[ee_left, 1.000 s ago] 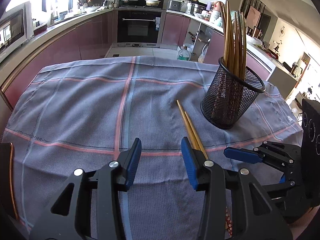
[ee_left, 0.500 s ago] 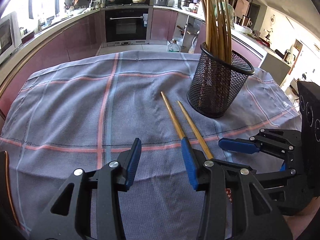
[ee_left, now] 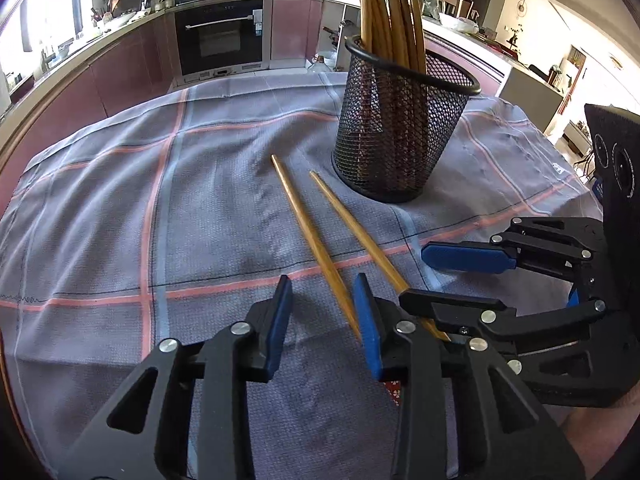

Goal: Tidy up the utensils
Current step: 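Lower the left tool onto one chopstick and close while the right tool grasps the other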

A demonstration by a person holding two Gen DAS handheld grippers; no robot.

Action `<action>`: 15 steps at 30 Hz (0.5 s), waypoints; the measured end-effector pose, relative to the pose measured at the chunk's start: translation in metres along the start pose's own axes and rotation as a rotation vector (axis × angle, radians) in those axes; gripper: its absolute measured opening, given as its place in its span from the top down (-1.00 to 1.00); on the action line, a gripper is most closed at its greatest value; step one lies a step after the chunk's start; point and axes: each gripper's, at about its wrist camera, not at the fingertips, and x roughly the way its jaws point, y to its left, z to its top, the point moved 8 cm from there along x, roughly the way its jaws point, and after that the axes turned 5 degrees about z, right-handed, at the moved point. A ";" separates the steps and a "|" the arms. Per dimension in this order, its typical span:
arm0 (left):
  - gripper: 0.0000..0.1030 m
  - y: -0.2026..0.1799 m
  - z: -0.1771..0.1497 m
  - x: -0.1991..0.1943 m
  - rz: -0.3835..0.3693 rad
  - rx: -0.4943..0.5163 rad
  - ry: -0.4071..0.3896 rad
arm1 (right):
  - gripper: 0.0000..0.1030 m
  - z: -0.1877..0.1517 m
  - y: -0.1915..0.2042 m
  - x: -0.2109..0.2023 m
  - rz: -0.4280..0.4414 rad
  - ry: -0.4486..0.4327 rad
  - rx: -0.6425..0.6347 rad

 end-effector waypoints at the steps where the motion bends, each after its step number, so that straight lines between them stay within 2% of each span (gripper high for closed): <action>1: 0.50 -0.001 -0.001 0.000 -0.002 0.002 -0.001 | 0.39 0.000 0.000 -0.001 0.001 -0.001 0.001; 4: 0.78 -0.006 -0.004 -0.001 -0.028 0.004 0.004 | 0.39 0.000 -0.002 -0.002 0.004 -0.002 0.004; 15: 0.80 -0.007 -0.024 -0.012 -0.025 -0.038 0.019 | 0.39 0.003 -0.003 -0.002 0.018 -0.006 0.012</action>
